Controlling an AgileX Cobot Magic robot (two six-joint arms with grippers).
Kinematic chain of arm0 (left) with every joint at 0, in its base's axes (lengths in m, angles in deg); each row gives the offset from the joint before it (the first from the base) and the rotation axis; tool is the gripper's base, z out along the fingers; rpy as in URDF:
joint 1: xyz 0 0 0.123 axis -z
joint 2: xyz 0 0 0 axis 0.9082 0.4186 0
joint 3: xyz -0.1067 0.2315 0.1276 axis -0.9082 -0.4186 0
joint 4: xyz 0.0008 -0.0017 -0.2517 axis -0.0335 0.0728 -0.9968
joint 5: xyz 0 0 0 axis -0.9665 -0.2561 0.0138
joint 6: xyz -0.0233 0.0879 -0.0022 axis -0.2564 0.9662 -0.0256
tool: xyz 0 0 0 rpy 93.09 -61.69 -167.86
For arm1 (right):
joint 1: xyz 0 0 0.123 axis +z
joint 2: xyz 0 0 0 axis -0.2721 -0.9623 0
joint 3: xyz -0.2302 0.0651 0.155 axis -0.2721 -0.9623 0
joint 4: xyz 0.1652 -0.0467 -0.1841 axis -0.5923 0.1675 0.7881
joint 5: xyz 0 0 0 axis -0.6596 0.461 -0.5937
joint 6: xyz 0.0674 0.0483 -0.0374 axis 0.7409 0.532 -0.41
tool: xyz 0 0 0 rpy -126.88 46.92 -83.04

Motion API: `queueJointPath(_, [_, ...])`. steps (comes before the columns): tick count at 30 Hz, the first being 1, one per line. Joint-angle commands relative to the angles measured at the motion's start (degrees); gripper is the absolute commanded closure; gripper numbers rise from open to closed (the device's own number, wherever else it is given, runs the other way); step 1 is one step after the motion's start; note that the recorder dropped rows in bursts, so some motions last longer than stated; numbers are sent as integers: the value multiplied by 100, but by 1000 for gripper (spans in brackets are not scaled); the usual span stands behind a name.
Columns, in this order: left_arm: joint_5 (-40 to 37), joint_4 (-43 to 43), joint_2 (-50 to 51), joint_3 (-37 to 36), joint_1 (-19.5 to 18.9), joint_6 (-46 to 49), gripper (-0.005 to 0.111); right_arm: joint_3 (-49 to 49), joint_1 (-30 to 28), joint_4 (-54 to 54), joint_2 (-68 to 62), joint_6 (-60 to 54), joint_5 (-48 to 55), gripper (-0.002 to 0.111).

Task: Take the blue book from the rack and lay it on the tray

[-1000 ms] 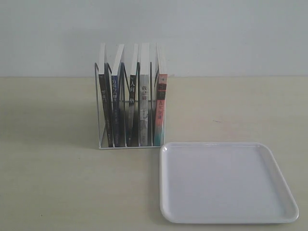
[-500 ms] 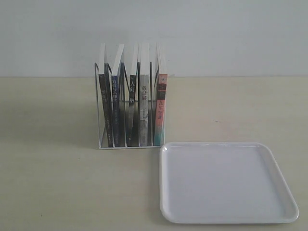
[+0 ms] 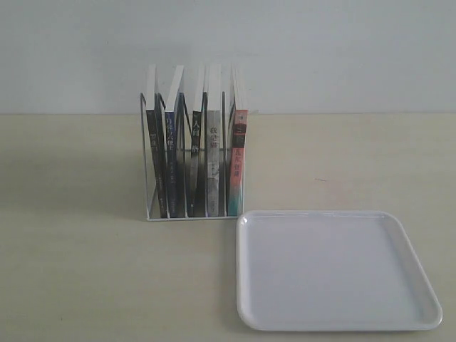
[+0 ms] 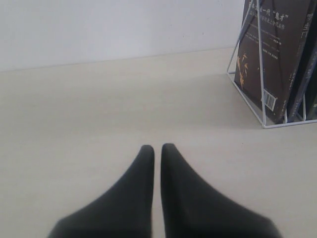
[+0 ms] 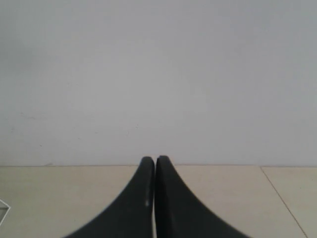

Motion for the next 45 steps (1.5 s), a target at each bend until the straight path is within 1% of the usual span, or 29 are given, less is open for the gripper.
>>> queueJointPath(1, [91, -14, -18, 19, -11, 13, 102, 53, -27, -264, -433, 286, 375, 108])
queueJointPath(5, [91, -14, -18, 19, -11, 13, 102, 86, 14, -1117, -1091, 213, 710, 108])
queueJointPath(7, [91, -14, -18, 19, -11, 13, 102, 244, 263, -1465, -1384, -224, 964, 108])
queueJointPath(9, [91, -14, -18, 19, -11, 13, 102, 505, 731, -1758, -1604, -749, 1131, 108])
queueJointPath(12, [91, -14, -18, 19, -11, 13, 102, 956, 1534, -1791, -1919, -691, 1166, 109])
queueJointPath(13, [91, -14, -18, 19, -11, 13, 102, 1283, 2026, -1766, -2149, -621, 1281, 109])
queueJointPath(14, [91, -14, -18, 19, -11, 13, 102, 1457, 2277, -1715, -2292, -598, 1362, 109])
queueJointPath(15, [91, -14, -18, 19, -11, 13, 102, 1782, 2762, -1525, -2565, -438, 1445, 109])
queueJointPath(16, [91, -14, -18, 19, -11, 13, 102, 1949, 2992, -1318, -2728, -285, 1524, 109])
queueJointPath(17, [91, -14, -18, 19, -11, 13, 102, 2298, 3364, -740, -3056, 151, 1821, 109])
queueJointPath(18, [91, -14, -18, 19, -11, 13, 102, 2540, 3548, -425, -3258, 454, 2125, 109])
queueJointPath(19, [91, -14, -18, 19, -11, 13, 102, 3095, 3874, 240, -3697, 1133, 2854, 109])
queueJointPath(20, [91, -14, -18, 19, -11, 13, 102, 3337, 3988, 527, -3926, 1429, 3142, 109])
queueJointPath(21, [91, -14, -18, 19, -11, 13, 102, 3961, 4196, 1074, -4375, 1986, 3833, 109])
queueJointPath(22, [91, -14, -18, 19, -11, 13, 102, 4471, 4257, 1234, -4727, 2080, 4283, 109])
queueJointPath(24, [91, -14, -18, 19, -11, 13, 102, 5287, 4257, 1149, -5278, 2080, 4724, 109])
queueJointPath(26, [91, -14, -18, 19, -11, 13, 102, 5956, 4257, 993, -5690, 2069, 4769, 109])
queueJointPath(28, [91, -14, -18, 19, -11, 13, 102, 6422, 4257, 829, -6040, 1983, 4801, 107])
queueJointPath(29, [91, -14, -18, 19, -11, 13, 102, 6586, 4257, 774, -6178, 1902, 4863, 104])
queueJointPath(30, [91, -14, -18, 19, -11, 13, 102, 6770, 4257, 672, -6357, 1874, 4926, 97])
queueJointPath(33, [91, -14, -18, 19, -11, 13, 102, 7041, 4257, 652, -6652, 1874, 4994, 82])
queueJointPath(35, [91, -14, -18, 19, -11, 13, 102, 7119, 4257, 652, -6809, 1874, 4984, 76])
queueJointPath(45, [91, -14, -18, 19, -11, 13, 102, 7133, 4207, 672, -7148, 2136, 4564, 76])
